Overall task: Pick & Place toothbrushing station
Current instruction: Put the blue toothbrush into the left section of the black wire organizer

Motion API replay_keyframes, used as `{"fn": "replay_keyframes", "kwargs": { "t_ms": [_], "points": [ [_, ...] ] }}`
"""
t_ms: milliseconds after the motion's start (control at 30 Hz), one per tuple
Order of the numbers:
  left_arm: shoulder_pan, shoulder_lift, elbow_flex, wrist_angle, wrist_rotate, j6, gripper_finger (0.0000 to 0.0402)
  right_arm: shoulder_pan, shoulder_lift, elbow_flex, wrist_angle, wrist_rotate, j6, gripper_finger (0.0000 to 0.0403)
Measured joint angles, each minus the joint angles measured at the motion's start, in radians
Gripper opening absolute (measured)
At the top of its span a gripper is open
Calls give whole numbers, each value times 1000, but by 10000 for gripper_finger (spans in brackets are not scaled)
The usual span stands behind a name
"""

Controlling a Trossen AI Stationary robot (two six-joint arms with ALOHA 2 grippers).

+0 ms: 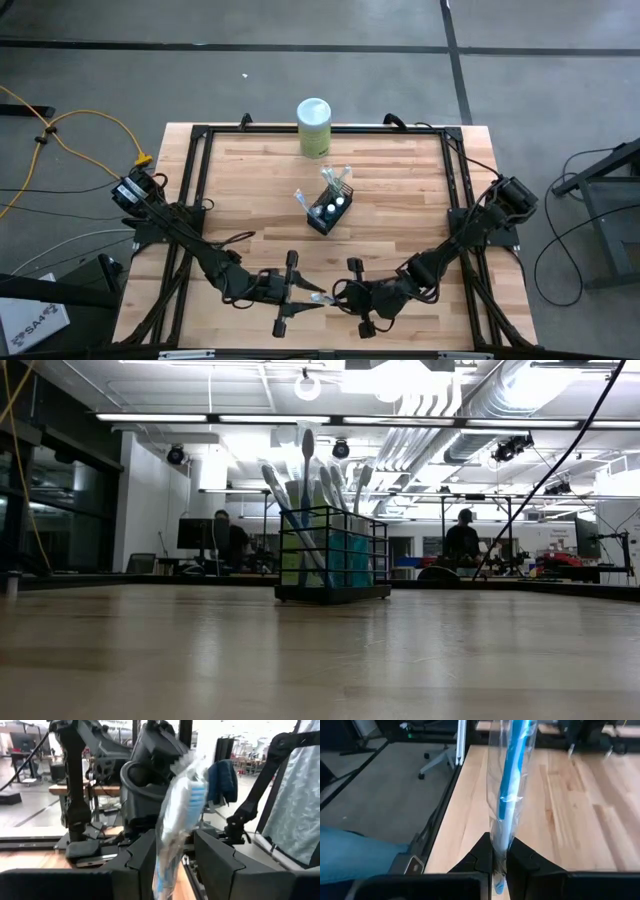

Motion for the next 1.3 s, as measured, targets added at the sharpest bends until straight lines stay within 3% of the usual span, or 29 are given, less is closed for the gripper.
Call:
{"fn": "replay_keyframes", "kwargs": {
  "t_ms": [367,967,1300],
  "points": [
    [2,0,0,-43,11,-29,122,21,0,0,-33,-11,60,17],
    [7,0,0,-26,16,31,10,22,0,0,-28,-29,69,17],
    [7,1,0,-22,17,35,4,22,0,0,-30,-34,86,23]
  ]
}}
